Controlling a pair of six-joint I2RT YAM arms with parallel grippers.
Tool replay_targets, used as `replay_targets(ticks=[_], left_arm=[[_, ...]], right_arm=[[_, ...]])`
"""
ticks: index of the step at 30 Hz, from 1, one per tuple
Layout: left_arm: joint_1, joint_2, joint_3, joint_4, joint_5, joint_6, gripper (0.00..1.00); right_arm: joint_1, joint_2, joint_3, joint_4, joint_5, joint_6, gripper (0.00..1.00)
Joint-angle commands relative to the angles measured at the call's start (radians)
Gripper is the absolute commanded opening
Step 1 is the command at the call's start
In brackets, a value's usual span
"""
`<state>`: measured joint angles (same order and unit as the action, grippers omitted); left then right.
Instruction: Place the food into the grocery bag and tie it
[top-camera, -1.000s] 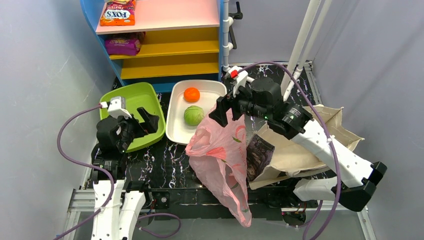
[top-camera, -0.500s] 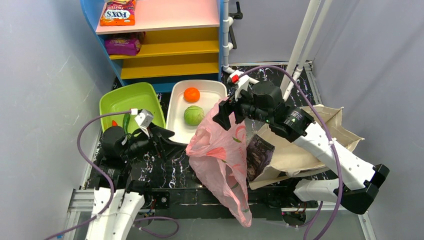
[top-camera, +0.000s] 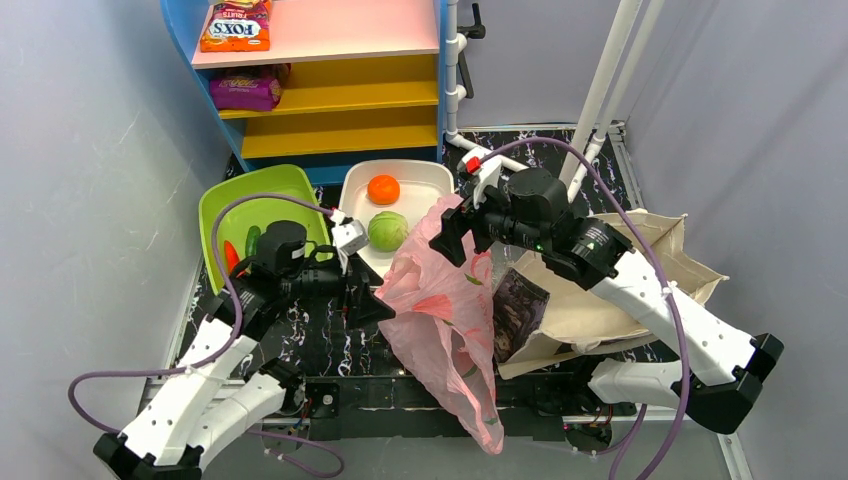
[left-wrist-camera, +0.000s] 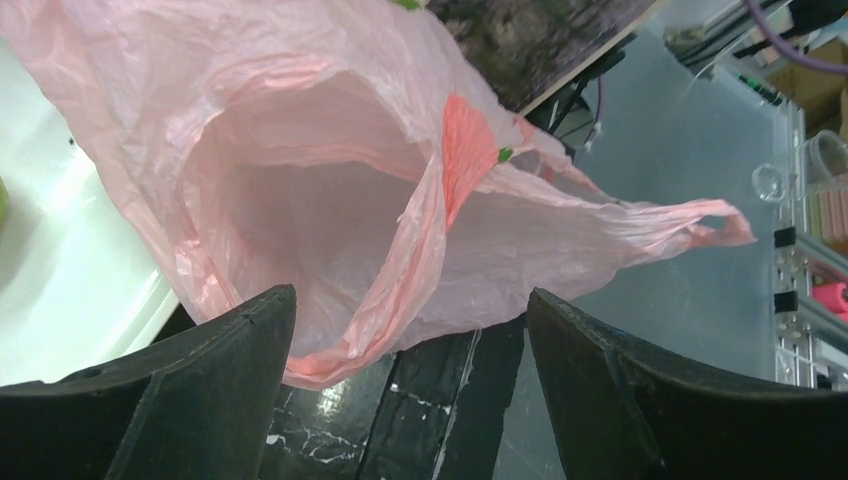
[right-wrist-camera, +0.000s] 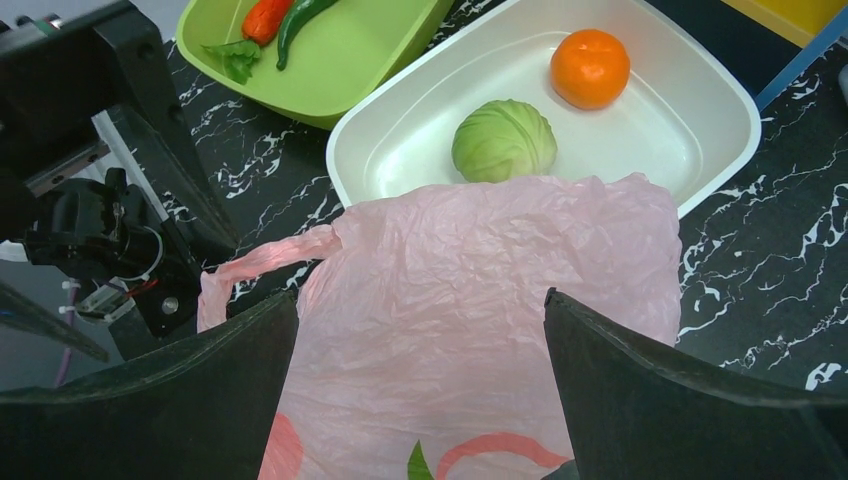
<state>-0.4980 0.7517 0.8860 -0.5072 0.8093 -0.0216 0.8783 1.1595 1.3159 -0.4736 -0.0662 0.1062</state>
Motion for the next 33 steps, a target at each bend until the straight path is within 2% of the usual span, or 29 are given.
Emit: replay_targets(ticks=[1, 14, 20, 24, 29, 31, 33], left_arm=[[-0.049, 0.027, 0.037, -0.072, -0.076, 0.072, 0.83], [-0.156, 0.122, 0.022, -0.079, -0.2, 0.104, 0.8], [-0.176, 0.115, 0.01, -0.078, -0.222, 0.102, 0.7], [-0.189, 0.082, -0.001, -0.076, -0.234, 0.096, 0.54], [-0.192, 0.06, 0.008, -0.076, -0.208, 0.078, 0.11], [-0.193, 0.05, 0.025, -0.076, -0.197, 0.054, 0.03], [-0.193, 0.043, 0.05, -0.069, -0.217, 0.005, 0.0]], right_arm=[[0.002, -0.033, -0.004, 0.021, 0.007, -0.026, 1.0], [0.004, -0.069, -0.052, 0.062, -0.041, -0.037, 1.0], [0.003, -0.079, -0.056, 0.061, -0.041, -0.037, 1.0], [0.004, -0.087, -0.061, 0.064, -0.047, -0.037, 1.0], [0.003, -0.094, -0.063, 0.06, -0.056, -0.031, 1.0], [0.004, -0.099, -0.066, 0.056, -0.06, -0.028, 1.0], [0.004, -0.105, -0.066, 0.051, -0.069, -0.025, 1.0]])
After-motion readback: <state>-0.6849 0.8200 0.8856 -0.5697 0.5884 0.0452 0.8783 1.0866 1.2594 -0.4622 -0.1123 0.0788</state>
